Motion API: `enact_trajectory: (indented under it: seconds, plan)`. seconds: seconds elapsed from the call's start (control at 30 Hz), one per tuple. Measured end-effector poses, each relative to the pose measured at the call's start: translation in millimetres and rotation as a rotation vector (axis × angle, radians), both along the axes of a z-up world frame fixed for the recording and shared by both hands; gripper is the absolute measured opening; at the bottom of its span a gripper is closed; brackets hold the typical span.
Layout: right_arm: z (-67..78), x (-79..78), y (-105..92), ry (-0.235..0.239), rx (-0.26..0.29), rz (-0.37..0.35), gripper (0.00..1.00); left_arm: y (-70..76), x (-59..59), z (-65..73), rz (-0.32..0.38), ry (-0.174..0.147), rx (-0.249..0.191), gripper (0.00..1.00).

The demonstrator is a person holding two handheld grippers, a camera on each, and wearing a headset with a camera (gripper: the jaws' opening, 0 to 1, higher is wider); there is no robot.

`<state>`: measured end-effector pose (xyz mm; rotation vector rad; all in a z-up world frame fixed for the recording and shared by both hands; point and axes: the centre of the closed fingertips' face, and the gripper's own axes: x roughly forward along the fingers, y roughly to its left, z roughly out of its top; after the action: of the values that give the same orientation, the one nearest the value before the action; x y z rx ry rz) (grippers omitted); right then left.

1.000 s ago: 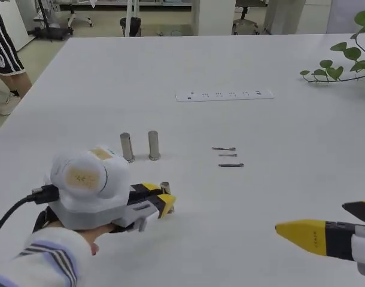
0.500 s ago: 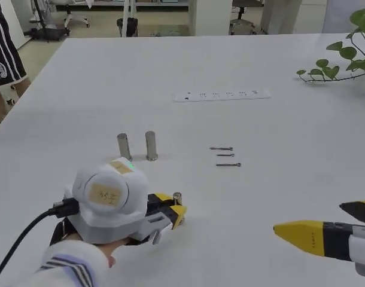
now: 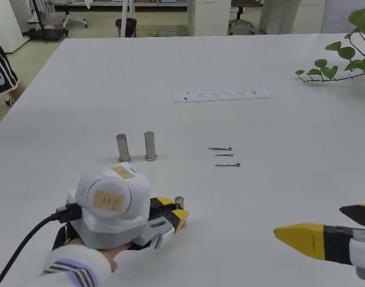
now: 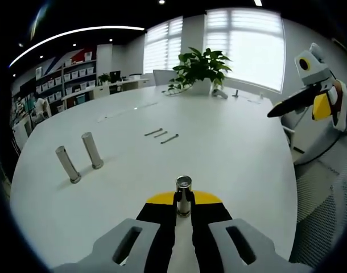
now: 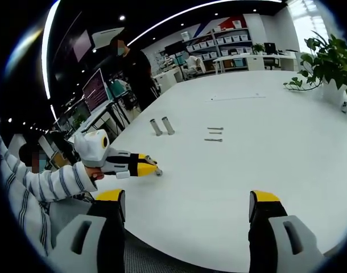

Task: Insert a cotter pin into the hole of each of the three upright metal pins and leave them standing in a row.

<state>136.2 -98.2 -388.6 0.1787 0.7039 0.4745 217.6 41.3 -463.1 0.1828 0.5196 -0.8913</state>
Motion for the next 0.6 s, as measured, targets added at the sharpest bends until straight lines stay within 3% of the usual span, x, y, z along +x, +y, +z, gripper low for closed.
enact_trajectory:
  seconds: [0.3, 0.53, 0.6]
  plan:
    - [-0.2, -0.9, -4.1, 0.001, 0.000, -0.016, 0.88, -1.1, -0.4, 0.2, -0.009, -0.021, 0.017, 0.05]
    - [0.8, -0.3, -2.4, -0.002, 0.003, -0.008, 0.88, 0.1, -2.5, -0.3, -0.017, 0.002, 0.026, 0.07]
    - [1.2, 0.0, -1.9, -0.003, 0.004, -0.006, 0.88, 2.7, -4.4, -2.2, -0.011, 0.023, 0.035, 0.10]
